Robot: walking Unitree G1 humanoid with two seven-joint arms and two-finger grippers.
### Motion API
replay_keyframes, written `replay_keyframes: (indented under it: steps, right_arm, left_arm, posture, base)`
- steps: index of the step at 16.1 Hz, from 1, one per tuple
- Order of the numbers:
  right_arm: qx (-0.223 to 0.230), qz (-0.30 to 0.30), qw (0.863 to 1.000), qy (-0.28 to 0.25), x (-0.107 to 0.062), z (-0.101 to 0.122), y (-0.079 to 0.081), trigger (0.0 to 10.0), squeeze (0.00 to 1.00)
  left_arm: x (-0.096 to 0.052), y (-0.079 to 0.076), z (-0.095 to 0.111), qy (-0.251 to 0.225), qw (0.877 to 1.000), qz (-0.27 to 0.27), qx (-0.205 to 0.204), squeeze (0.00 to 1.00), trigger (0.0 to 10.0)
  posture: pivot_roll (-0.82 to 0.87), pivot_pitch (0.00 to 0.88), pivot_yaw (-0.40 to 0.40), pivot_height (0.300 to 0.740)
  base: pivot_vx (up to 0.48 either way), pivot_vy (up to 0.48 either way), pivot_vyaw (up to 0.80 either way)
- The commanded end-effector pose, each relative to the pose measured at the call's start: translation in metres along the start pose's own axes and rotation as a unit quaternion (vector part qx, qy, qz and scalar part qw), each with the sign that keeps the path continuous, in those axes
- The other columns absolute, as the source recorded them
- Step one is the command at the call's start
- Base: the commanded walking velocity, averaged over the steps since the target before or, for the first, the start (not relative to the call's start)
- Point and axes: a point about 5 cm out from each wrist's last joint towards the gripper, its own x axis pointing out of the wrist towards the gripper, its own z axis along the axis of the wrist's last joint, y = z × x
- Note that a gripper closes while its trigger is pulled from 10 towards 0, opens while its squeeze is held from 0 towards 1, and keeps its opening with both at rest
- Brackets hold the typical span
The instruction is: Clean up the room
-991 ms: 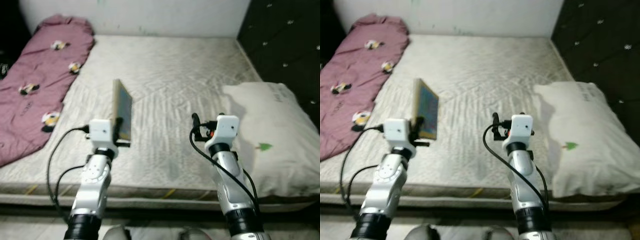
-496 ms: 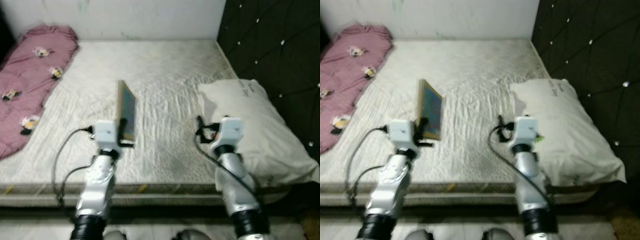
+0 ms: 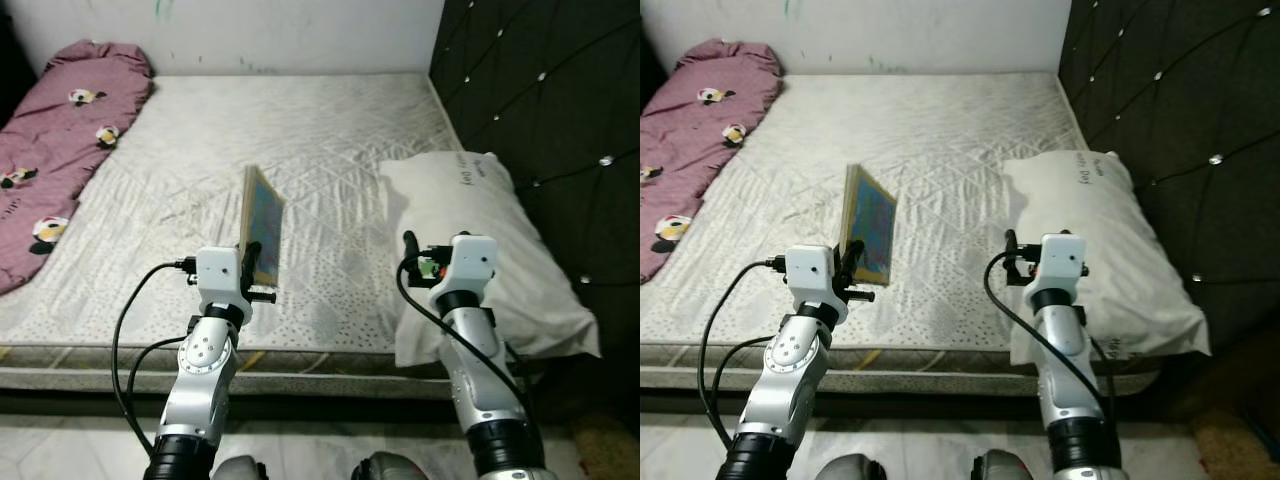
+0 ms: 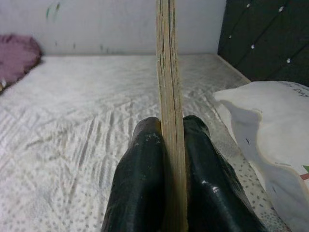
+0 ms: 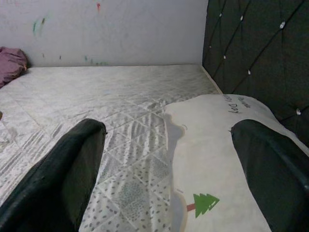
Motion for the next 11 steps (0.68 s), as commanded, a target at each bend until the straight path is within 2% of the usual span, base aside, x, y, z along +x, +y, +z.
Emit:
replay_keyframes:
  steps: [1,2,5,11]
  right_arm:
    - [0.003,0.003,1.0,-0.002,0.0009,0.0013,0.0039,10.0,0.0]
    - [0.003,0.002,1.0,-0.002,0.0001,0.001,0.0037,10.0,0.0]
    - [0.006,-0.002,1.0,0.002,-0.0008,-0.0012,0.0021,10.0,0.0]
    - [0.006,0.001,1.0,0.004,0.0022,-0.0014,0.0044,10.0,0.0]
  left_arm:
    - [0.001,0.0083,0.0046,-0.019,1.0,0.016,0.016,0.0,10.0]
    - [0.0007,0.0139,0.003,-0.01,0.999,0.039,0.019,0.0,10.0]
    - [0.0022,0.0165,0.0059,-0.01,0.999,0.044,0.03,0.0,10.0]
    - [0.0008,0.0126,0.0069,-0.015,0.999,0.033,0.025,0.0,10.0]
  posture:
    - [-0.06,0.022,0.009,0.74]
    - [-0.06,0.022,0.01,0.74]
    - [-0.06,0.023,0.01,0.74]
    - [-0.04,0.02,0.001,0.74]
  base:
    - [0.0,0.0,0.0]
    - [0.0,0.0,0.0]
    - [0.0,0.0,0.0]
    - [0.0,0.0,-0.58]
